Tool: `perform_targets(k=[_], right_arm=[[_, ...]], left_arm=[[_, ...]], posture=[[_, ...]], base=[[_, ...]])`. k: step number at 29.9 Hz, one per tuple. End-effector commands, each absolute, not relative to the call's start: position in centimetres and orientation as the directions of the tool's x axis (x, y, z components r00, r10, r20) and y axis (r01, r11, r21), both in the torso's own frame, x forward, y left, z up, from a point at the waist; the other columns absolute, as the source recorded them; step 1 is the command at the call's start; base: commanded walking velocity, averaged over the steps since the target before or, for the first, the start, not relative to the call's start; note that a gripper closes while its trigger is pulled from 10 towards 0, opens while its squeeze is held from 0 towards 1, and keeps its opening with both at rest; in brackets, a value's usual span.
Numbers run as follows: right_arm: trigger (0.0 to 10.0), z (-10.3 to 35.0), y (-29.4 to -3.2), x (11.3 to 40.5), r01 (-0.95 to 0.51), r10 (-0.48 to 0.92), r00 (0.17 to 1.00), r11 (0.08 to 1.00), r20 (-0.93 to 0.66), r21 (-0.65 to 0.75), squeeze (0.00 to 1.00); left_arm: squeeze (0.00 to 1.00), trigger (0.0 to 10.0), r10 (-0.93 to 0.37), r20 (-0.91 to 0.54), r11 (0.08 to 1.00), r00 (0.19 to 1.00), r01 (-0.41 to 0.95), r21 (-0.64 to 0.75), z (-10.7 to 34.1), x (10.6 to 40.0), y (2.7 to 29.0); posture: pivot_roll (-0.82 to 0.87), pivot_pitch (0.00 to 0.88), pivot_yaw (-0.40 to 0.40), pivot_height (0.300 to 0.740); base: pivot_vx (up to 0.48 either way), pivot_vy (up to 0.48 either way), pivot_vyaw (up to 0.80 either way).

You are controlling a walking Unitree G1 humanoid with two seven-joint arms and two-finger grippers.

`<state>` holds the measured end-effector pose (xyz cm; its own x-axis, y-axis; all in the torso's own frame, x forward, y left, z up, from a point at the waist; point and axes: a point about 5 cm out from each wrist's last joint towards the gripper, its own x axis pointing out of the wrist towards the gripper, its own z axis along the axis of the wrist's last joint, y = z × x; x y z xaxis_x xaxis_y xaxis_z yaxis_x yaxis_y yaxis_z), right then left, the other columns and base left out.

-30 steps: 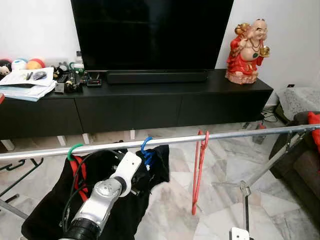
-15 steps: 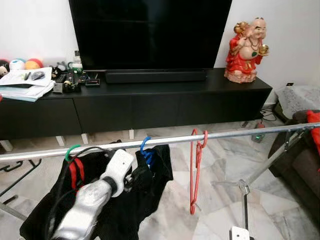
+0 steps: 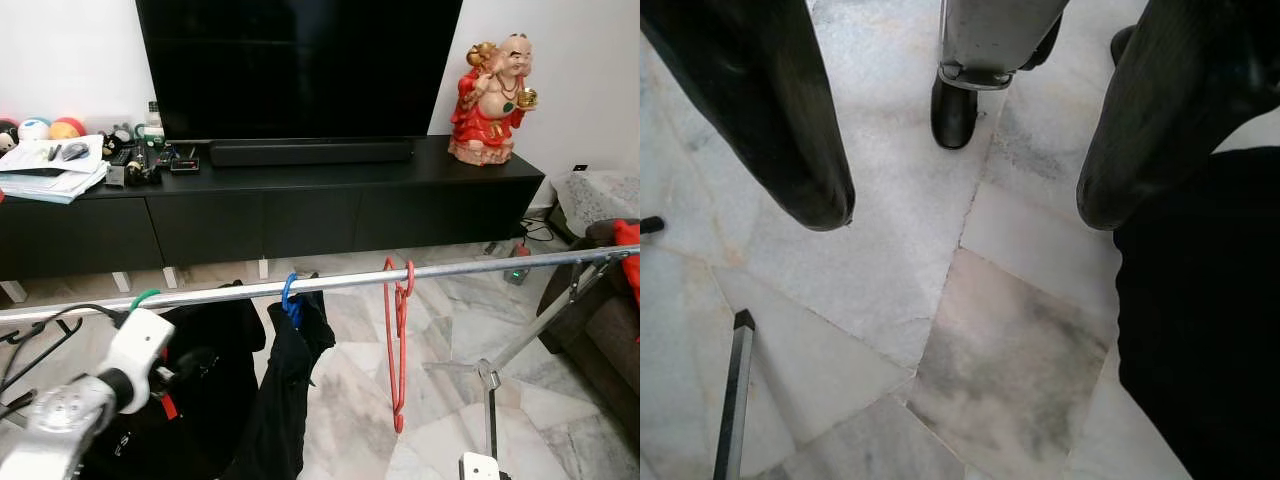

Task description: Hang hanger

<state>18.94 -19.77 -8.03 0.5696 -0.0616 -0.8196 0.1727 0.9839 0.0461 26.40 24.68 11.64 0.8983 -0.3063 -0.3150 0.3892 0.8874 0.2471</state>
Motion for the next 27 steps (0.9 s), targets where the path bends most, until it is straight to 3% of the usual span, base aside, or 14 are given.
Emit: perform_targets(k=[1,4,9,14,20,27], right_arm=[[10.0,-8.0,-19.9,19.0,0.17,-0.063,0.568,0.985,-0.821,0.041,0.0],[10.0,-8.0,-19.9,19.0,0.17,-0.064,0.568,0.985,-0.82,0.041,0.0],[10.0,-8.0,-19.9,19.1,0.169,-0.065,0.568,0.985,-0.821,0.039,0.0],[10.0,-7.9,-20.1,19.1,0.169,-0.069,0.567,0.985,-0.821,0.034,0.0],[10.0,-7.9,-20.1,19.1,0.166,-0.072,0.567,0.986,-0.821,0.029,0.0],[10.0,-7.9,-20.2,19.1,0.161,-0.073,0.566,0.987,-0.821,0.024,0.0]], left_arm=[[0.0,10.0,-0.352,-0.233,0.892,0.907,0.4,0.209,12.1,26.7,22.7],[0.0,10.0,-0.356,-0.122,0.919,0.927,0.37,0.135,12.6,27.0,20.9],[0.0,10.0,-0.394,-0.078,0.917,0.916,0.397,0.027,12.1,26.5,18.6],[0.0,10.0,-0.314,-0.023,0.948,0.949,0.315,0.039,12.5,25.6,18.7],[0.0,10.0,-0.144,0.002,0.988,0.99,0.144,0.049,12.5,24.0,20.5],[0.0,10.0,-0.147,-0.017,0.989,0.989,0.147,0.026,12.2,23.9,19.8]], posture=[[0.12,0.0,-0.047,0.74],[0.11,0.0,-0.049,0.74],[0.11,0.0,-0.05,0.74],[0.12,0.0,-0.051,0.74],[0.13,0.0,-0.054,0.74],[0.13,0.0,-0.055,0.74]], base=[[0.0,0.0,0.0],[0.0,0.0,0.0],[0.0,0.0,0.0],[0.0,0.0,0.0],[0.0,0.0,0.0],[0.0,0.192,0.0]])
